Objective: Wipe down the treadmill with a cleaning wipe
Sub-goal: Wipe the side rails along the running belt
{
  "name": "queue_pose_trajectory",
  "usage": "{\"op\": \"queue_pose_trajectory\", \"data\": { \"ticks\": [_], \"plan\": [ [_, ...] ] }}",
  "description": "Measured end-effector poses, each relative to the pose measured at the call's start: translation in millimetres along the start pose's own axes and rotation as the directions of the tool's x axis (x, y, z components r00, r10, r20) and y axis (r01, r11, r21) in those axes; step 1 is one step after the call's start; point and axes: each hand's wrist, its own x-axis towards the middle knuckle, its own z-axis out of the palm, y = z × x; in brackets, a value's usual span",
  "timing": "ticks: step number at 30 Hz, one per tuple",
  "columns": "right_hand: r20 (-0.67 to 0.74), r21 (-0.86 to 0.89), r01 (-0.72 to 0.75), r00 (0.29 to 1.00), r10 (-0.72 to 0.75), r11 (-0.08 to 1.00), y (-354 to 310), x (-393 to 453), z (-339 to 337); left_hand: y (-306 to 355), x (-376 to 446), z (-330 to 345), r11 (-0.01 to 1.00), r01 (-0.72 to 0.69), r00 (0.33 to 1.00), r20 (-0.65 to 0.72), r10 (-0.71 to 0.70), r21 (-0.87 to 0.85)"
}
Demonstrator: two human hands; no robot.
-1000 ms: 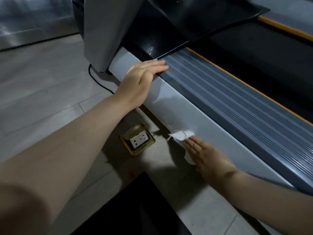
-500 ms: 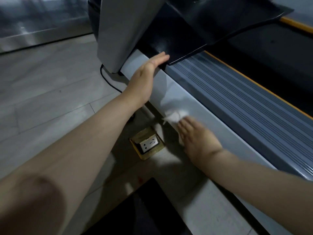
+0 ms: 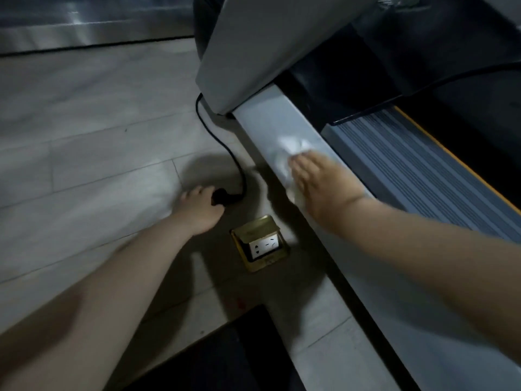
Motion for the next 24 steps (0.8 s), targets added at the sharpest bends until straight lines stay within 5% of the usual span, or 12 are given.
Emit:
{"op": "queue_pose_trajectory", "data": {
  "ticks": [4,10,18,21,24],
  "plan": [
    [-0.035,0.049,-0.247,0.968,0.249,0.968,39,47,-22,-45,-5,35,0.972,0.135,0.972,0.163,-0.167,0.193],
    [0.102,-0.118,0.188,0.979,-0.176,0.975,-7,39,-6,-88,-23,85,0.963,0.183,0.941,0.250,-0.229,0.196],
    [0.039,-0.041,-0.075,0.996,0.076,0.996,47,170,-42,-72,-30,76,0.966,0.225,0.921,0.296,-0.255,0.129],
    [0.084,0.021,-0.019,0.996,0.017,1.000,19,182,-28,-73,-29,80,0.964,0.234,0.928,0.266,-0.260,0.128],
    [0.211,0.123,0.226,0.945,-0.248,0.966,-11,160,-19,-76,-27,84,0.963,0.234,0.928,0.265,-0.263,0.136]
  ]
}}
